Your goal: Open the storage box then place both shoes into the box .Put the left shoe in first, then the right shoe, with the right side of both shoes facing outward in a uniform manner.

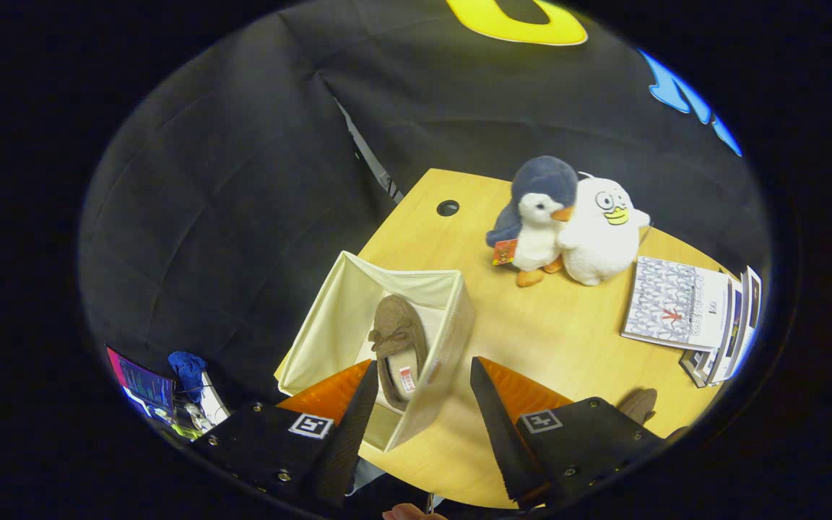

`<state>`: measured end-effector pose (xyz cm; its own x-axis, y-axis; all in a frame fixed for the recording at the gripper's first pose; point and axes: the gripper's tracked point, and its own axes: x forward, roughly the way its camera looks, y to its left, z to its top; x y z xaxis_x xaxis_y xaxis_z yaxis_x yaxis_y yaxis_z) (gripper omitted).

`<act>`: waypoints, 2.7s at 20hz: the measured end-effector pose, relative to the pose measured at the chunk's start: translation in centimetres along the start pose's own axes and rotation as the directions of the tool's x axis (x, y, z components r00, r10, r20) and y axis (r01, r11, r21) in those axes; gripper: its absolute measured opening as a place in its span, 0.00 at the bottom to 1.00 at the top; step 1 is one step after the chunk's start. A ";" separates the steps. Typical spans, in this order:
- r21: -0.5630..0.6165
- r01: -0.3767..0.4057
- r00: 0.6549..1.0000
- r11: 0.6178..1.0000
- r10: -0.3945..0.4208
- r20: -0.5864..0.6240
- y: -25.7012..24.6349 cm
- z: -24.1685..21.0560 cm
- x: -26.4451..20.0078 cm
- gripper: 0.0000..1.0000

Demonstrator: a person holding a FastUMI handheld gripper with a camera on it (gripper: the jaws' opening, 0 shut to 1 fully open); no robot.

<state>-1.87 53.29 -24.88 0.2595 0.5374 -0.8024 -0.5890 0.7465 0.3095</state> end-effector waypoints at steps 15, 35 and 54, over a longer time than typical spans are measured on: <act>0.269 0.138 0.983 0.953 -0.166 0.083 -18.3 -9.8 -8.0 0.79; 0.398 0.306 0.952 0.865 -0.275 -0.134 -30.1 -25.0 -6.3 0.79; 0.435 0.338 0.938 0.834 -0.262 -0.226 -33.2 -26.3 -0.2 0.24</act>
<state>-2.50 18.06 -48.48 0.2249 0.2196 -0.9493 -0.0708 0.9754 0.2088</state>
